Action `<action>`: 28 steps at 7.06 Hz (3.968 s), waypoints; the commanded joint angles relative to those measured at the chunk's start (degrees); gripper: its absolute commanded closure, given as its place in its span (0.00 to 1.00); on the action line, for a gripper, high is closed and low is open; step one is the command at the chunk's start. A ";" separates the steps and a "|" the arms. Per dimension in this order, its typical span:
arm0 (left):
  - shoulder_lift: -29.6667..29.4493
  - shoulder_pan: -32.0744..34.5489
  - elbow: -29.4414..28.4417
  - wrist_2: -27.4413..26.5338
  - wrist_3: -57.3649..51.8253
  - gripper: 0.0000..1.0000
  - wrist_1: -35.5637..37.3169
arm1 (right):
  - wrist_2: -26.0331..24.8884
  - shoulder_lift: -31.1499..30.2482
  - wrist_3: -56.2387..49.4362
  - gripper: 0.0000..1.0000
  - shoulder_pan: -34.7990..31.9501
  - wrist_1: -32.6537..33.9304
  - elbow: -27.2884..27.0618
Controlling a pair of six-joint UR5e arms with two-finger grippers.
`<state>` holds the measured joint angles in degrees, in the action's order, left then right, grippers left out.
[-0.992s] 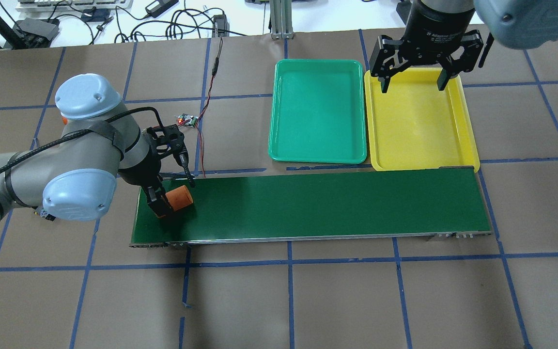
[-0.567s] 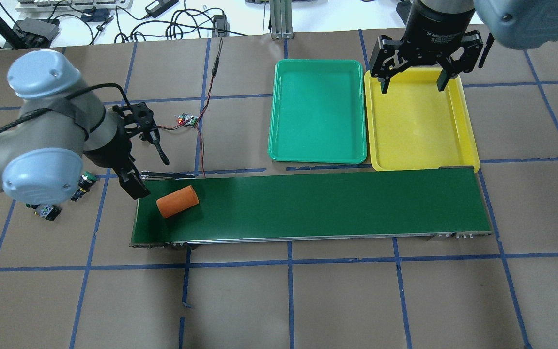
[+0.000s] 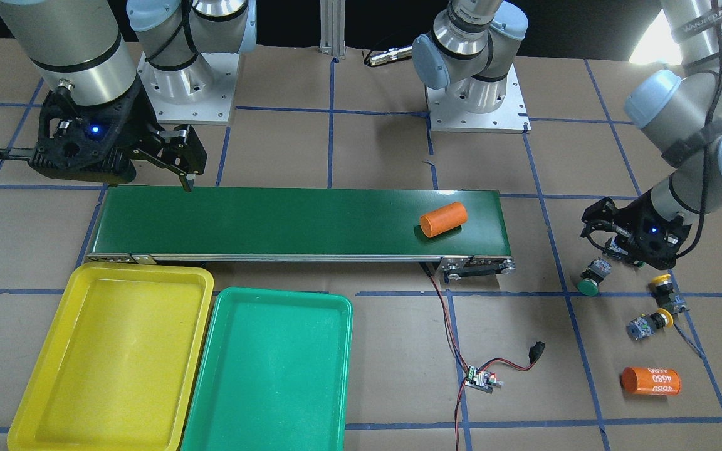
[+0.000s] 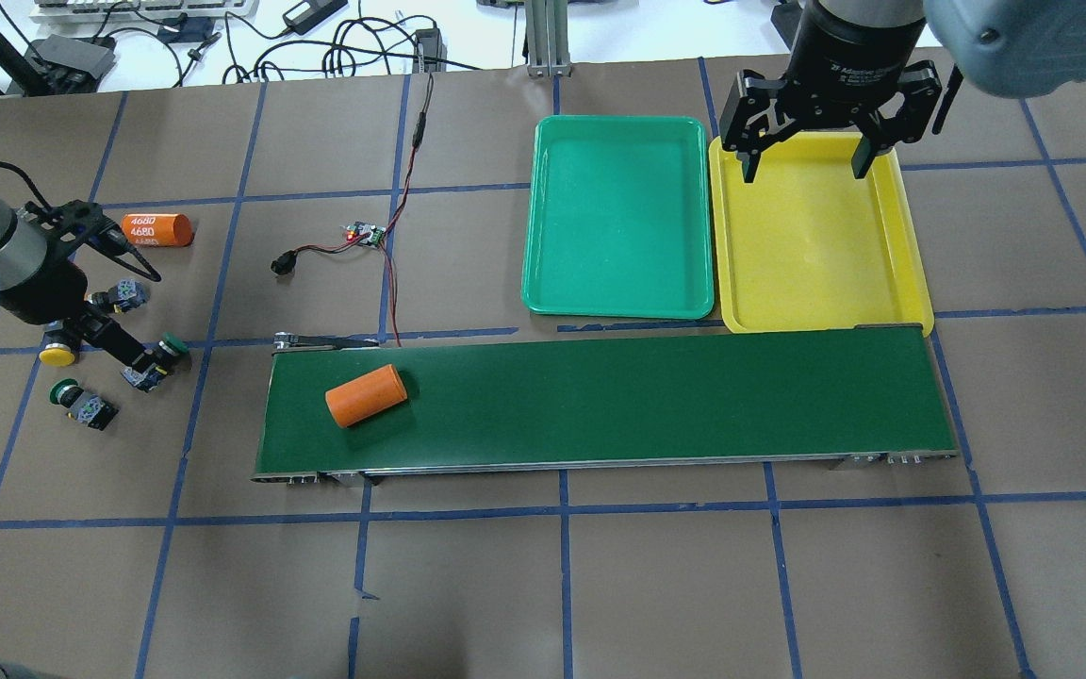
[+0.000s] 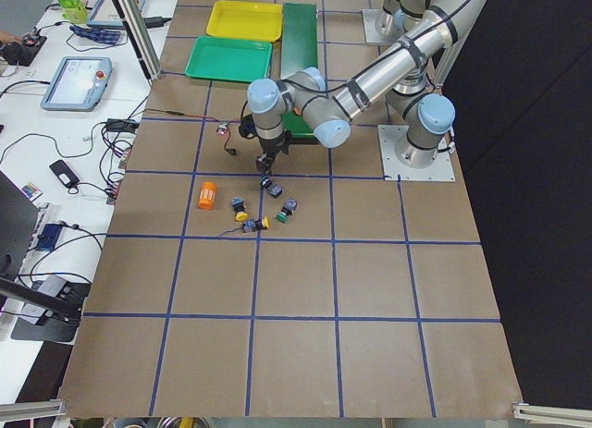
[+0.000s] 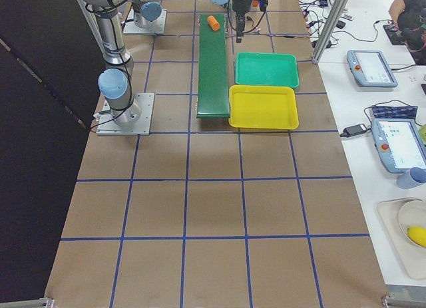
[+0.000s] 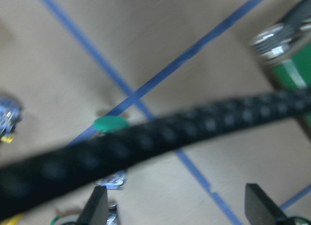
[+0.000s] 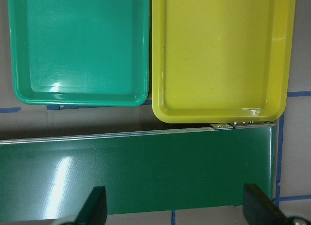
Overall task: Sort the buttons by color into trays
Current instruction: 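Return the left gripper to the pile and grasp a green-capped button, then set the green-capped button on the conveyor belt with the left gripper, then grasp another green button with left gripper while right gripper lowers to belt end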
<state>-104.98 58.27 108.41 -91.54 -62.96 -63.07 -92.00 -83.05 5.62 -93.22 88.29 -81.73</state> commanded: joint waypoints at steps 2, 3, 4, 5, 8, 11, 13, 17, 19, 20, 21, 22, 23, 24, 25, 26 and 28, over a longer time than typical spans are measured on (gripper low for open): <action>-7.50 -2.28 0.31 0.31 0.56 0.00 7.13 | 0.07 0.08 0.00 0.00 0.06 -0.05 -0.09; -9.17 -2.28 0.22 1.00 0.64 0.01 7.87 | -0.02 0.08 0.09 0.00 0.15 -0.05 -0.18; -9.97 -2.28 0.40 3.19 0.56 0.08 8.22 | 0.07 0.08 0.09 0.00 0.15 -0.05 -0.35; -9.80 -2.28 0.31 3.03 0.47 0.87 8.49 | 0.07 0.08 0.09 0.00 0.23 -0.05 -0.44; -5.34 -1.32 0.66 2.77 0.90 1.00 7.18 | 0.07 0.00 0.09 0.00 0.23 0.04 -1.32; 10.00 11.18 6.45 3.03 1.00 1.00 4.12 | 0.16 -0.09 0.00 0.00 0.32 -0.05 -1.85; 17.07 22.11 7.43 2.77 -1.62 1.00 0.15 | 0.16 -0.09 0.09 0.00 0.32 -0.05 -1.85; 16.66 26.02 19.27 2.50 -9.88 1.00 9.04 | 0.16 -0.09 0.09 0.00 0.32 -0.05 -1.85; 15.69 25.93 19.91 2.68 -10.88 0.01 12.00 | 0.16 -0.09 0.09 0.00 0.32 -0.05 -1.85; 16.30 25.85 19.13 2.42 -10.87 0.00 12.09 | 0.16 -0.09 0.09 0.00 0.32 -0.05 -1.85; 17.35 25.06 18.08 2.16 -11.22 0.00 11.83 | 0.16 -0.09 0.09 0.00 0.32 -0.05 -1.85; 17.36 22.88 16.15 -0.37 -11.83 0.00 9.92 | 0.16 -0.09 0.00 0.00 0.32 -0.05 -1.85; 16.92 17.11 13.96 -2.74 -12.27 0.00 8.42 | 0.07 -0.09 0.00 0.00 0.50 -0.05 -1.85; 15.26 8.53 11.41 -2.25 -15.23 0.00 6.58 | -0.02 -0.01 -0.17 0.00 0.59 -0.13 -1.94; 12.98 2.35 10.78 -2.33 -14.39 0.00 7.08 | -0.02 -0.01 -0.26 0.00 0.85 -0.83 -1.94; 10.53 -2.76 9.99 -2.24 -11.51 0.00 7.26 | -0.02 -0.01 -0.35 0.00 1.37 -1.10 -2.02; 3.33 -6.67 5.44 -2.68 -1.25 0.00 7.96 | -0.11 -0.35 -1.83 0.00 2.78 -1.19 -4.04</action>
<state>-97.45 53.86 116.55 -93.93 -69.98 -55.67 -92.08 -83.18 4.81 -91.22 87.22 -84.91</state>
